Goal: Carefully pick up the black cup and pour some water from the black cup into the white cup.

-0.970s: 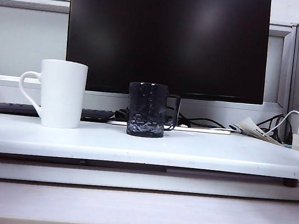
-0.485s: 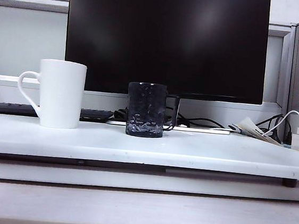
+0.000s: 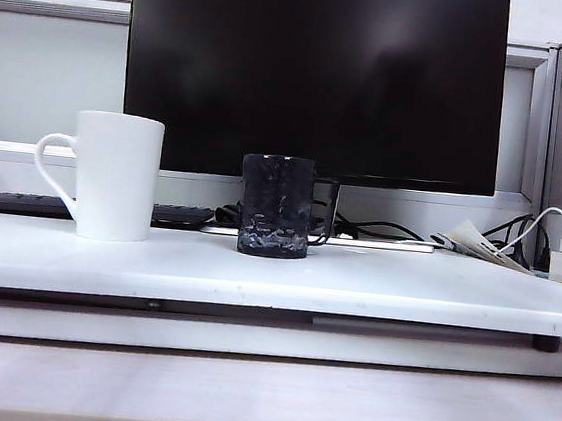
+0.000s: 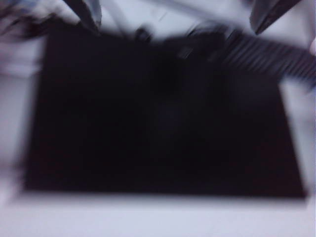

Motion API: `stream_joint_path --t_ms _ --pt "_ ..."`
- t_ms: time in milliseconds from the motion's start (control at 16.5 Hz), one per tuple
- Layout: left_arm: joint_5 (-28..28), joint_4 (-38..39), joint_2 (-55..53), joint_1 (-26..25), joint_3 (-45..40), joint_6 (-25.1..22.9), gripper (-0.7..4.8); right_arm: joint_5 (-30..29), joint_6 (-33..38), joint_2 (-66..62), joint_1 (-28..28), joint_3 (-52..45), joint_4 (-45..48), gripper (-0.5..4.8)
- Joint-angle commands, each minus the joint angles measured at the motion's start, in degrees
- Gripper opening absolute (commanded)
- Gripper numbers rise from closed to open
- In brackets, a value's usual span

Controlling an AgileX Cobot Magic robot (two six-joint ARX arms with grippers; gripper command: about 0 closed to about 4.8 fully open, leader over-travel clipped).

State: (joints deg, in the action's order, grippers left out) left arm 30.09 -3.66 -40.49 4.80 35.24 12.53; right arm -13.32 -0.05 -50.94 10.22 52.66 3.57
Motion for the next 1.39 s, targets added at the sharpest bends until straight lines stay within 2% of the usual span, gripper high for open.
stream_joint_path --t_ms 61,121,182,243,303,546,849,970,1091,1394 --pt "-8.2 -2.36 -9.53 13.09 0.28 -1.6 4.79 -0.57 0.24 -11.47 2.56 0.37 0.98 3.87" --pt "-12.37 -3.37 -12.02 16.46 0.28 -3.93 4.79 -0.59 0.5 -14.93 3.58 0.37 1.44 3.87" --pt "-19.76 -4.94 -15.78 21.05 0.28 -5.62 4.79 -0.59 1.03 -20.74 4.98 0.37 2.38 3.87" --pt "-24.04 -6.95 -18.82 23.28 0.28 -5.6 4.79 -1.09 4.35 -25.33 5.46 0.37 4.04 3.87" --pt "-25.14 -8.39 -20.33 23.47 0.28 -5.38 4.79 -1.99 6.1 -27.67 5.81 0.37 5.25 3.87" --pt "-26.21 -10.67 -22.62 23.41 0.31 -5.05 4.79 -1.2 6.05 -33.11 8.39 -0.13 7.17 3.87" --pt "-26.43 -10.58 -22.71 23.39 0.31 -5.22 4.79 2.08 5.57 -41.94 13.81 -1.88 17.27 3.87" --pt "-26.38 -10.45 -22.71 23.41 0.31 -5.2 4.79 2.1 5.62 -44.33 13.84 -1.86 21.03 3.87" --pt "-26.4 -9.9 -22.71 23.41 0.31 -5.22 4.79 4.59 5.6 -47.12 13.84 -1.86 26.62 3.86" --pt "-26.45 -8.33 -22.71 23.39 0.28 -5.25 4.79 4.48 5.75 -52.81 13.84 -1.81 35.43 3.86"
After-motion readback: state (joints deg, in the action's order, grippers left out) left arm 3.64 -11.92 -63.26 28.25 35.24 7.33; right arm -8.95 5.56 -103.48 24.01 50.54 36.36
